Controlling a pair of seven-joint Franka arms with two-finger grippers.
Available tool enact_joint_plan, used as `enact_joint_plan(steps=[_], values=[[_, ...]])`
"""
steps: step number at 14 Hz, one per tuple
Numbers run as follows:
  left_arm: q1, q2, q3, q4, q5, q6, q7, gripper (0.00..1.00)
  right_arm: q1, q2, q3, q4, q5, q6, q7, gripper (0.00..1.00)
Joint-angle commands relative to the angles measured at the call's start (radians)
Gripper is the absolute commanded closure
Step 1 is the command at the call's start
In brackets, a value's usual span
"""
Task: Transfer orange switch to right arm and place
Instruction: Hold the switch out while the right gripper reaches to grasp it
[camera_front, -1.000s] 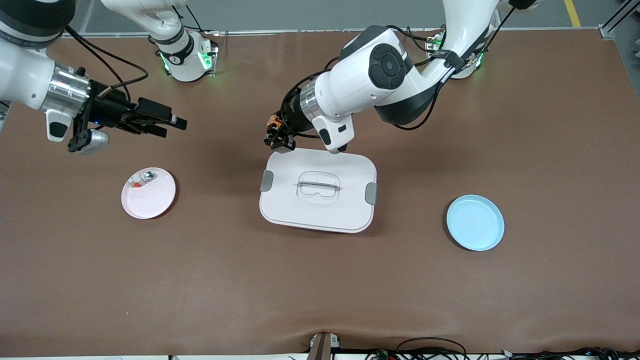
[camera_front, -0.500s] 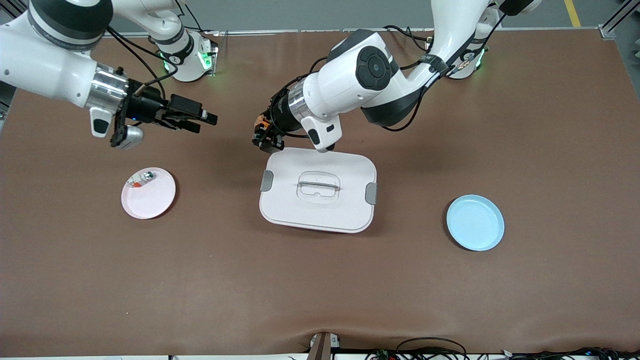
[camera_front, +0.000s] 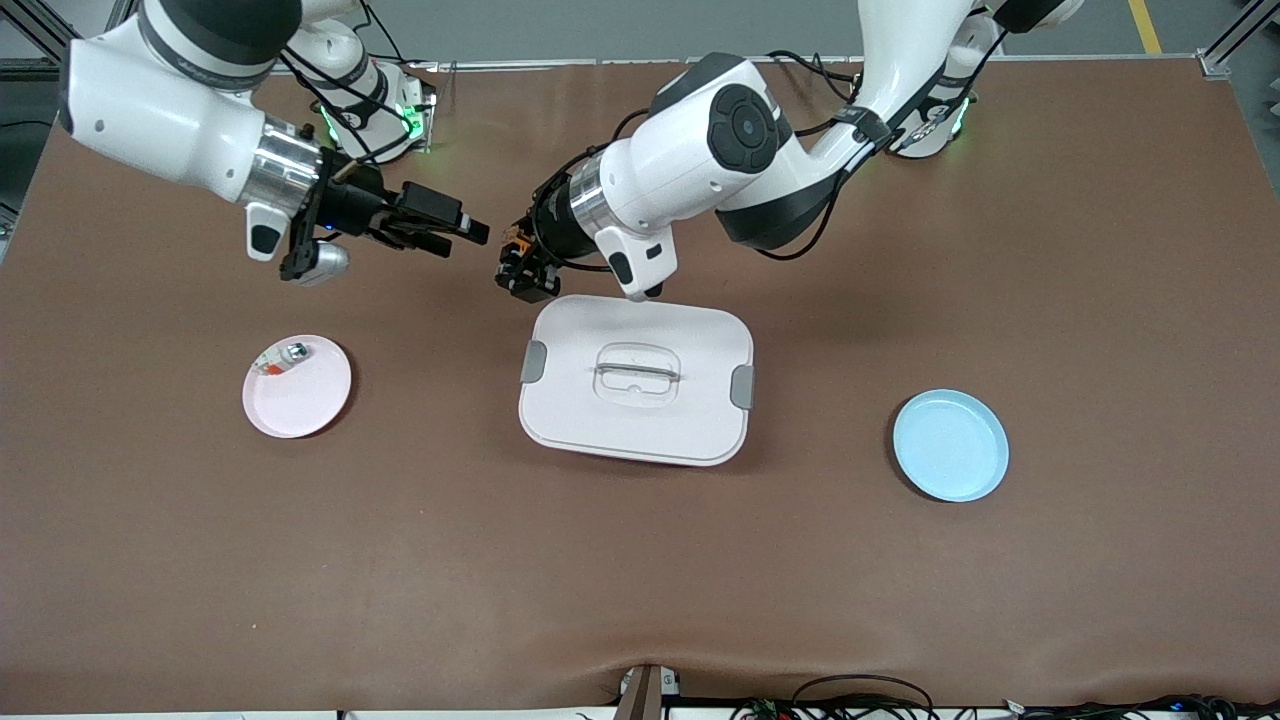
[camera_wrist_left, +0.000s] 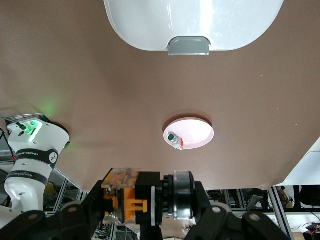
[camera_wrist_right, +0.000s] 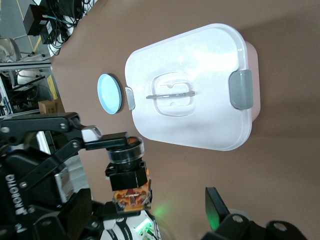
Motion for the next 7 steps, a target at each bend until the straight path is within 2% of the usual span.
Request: enact_joint_plan(steps=[1,3,7], values=[[-0.022,0.020,0.005,0.039,-0.011,0.006,-0.013,1.00,0.056,-0.035,-0.006,-0.065,0.017,0.087,0.032,0.00],[-0.023,0.020,0.011,0.039,-0.011,0.007,-0.013,1.00,0.100,-0.033,-0.006,-0.077,0.017,0.140,0.060,0.00],[-0.026,0.026,0.013,0.040,-0.011,0.007,-0.013,1.00,0.114,-0.030,-0.004,-0.079,0.004,0.149,0.069,0.00]])
